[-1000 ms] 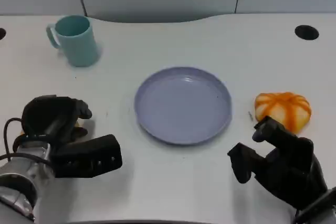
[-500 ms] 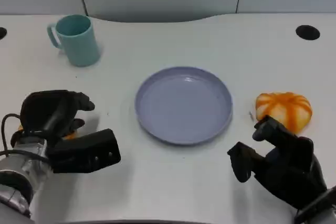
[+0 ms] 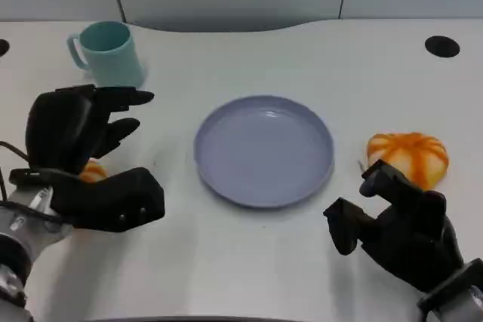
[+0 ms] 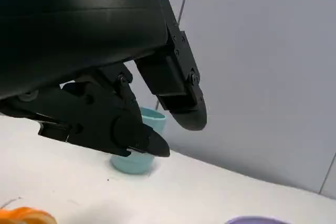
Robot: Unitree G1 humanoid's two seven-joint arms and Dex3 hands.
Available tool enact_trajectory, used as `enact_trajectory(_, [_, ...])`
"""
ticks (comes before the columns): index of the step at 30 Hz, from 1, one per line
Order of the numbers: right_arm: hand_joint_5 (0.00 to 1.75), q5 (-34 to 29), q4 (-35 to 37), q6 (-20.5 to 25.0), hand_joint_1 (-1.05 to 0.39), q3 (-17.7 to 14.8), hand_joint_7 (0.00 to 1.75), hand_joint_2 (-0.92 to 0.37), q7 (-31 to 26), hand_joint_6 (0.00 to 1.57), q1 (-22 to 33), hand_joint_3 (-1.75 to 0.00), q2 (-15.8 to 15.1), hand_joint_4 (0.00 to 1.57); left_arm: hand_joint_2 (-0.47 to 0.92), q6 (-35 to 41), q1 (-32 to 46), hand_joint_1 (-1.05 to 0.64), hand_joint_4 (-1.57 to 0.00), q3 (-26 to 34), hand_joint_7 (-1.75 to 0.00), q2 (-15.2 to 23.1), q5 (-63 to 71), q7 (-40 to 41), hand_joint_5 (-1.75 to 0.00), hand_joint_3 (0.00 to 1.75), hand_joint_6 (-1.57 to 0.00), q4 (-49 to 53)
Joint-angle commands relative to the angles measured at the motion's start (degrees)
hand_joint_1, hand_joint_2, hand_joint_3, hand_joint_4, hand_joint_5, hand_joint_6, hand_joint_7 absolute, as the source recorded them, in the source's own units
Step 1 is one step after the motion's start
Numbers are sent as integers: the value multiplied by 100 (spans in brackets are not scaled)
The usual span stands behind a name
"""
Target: Grasp the bread from the table and place it into the plate.
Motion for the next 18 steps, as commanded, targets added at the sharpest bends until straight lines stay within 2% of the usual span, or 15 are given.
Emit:
enact_trajectory(1, [155, 38, 18, -46, -76, -78, 104, -92, 29, 73, -57, -24, -92, 81, 87, 238, -54, -28, -78, 37, 0, 136, -36, -297, -29, 0, -92, -93])
enact_trajectory(3, [151, 52, 3, -25, -76, -95, 101, -92, 16, 74, -45, -22, -89, 82, 88, 569, -40, -51, -61, -14, 0, 208, -21, -797, -11, 1, -68, -187])
enact_trajectory(4, [150, 48, -15, -1, -76, -89, 100, -92, 12, 75, -36, -22, -102, 82, 88, 747, -18, -57, -57, -39, 0, 254, -4, -1037, -7, 1, -62, -270])
enact_trajectory(6, [151, 34, -41, 20, -76, -75, 100, -92, 22, 76, -26, -22, -128, 83, 91, 1032, 41, -74, -40, -51, 0, 327, -11, -1457, -1, 3, -40, -457])
enact_trajectory(9, [151, 58, -116, 73, -76, -68, 100, -92, -2, 77, 13, -23, -116, 82, 92, 1571, 296, -90, -24, -131, 0, 601, 119, -2015, 0, 11, -20, -1000])
enact_trajectory(18, [149, 83, -24, 154, -76, -99, 97, -92, 52, 77, -43, -22, -137, 82, 92, 2486, 1060, -101, -9, 2, 0, 1333, 267, -2866, 0, 20, -8, -2210])
